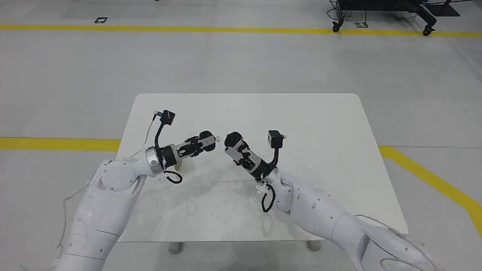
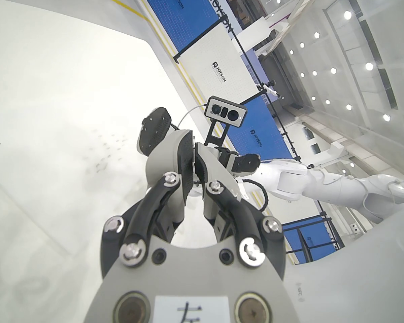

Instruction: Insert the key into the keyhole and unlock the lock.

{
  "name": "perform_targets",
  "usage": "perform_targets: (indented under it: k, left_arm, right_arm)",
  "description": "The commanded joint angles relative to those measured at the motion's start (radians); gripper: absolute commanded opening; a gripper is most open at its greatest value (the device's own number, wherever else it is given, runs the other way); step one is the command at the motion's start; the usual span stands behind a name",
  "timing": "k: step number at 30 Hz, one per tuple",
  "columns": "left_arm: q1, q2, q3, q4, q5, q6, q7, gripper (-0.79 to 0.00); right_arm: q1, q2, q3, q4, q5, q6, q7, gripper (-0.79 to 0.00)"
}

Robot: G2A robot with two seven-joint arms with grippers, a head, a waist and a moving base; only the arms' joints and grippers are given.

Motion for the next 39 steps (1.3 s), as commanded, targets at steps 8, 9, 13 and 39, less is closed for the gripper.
perform_targets:
  k: [8,9,13,39]
  left_arm:
    - [0.024,0.006,0.012,-0.056,0.094,-0.001,0.026,-0.785]
    - [0.022,0.006,0.019,-0.058,0.096,-0.001,0.011,-0.785]
    - [-0.006,0.008,0.054,-0.043,0.058,-0.011,-0.096,-0.785]
    - [-0.142,0.012,0.146,0.097,-0.041,0.000,-0.255,-0.785]
  right_arm:
    - [-0.006,0.023,0.047,0.007,0.081,0.000,0.119,0.000]
    - [-0.010,0.032,0.052,-0.005,0.120,0.000,0.189,0.000]
    - [0.007,0.083,0.087,0.008,0.309,0.014,0.527,0.000]
    - [-0.133,0.255,0.331,-0.380,0.633,0.287,1.235,-0.600]
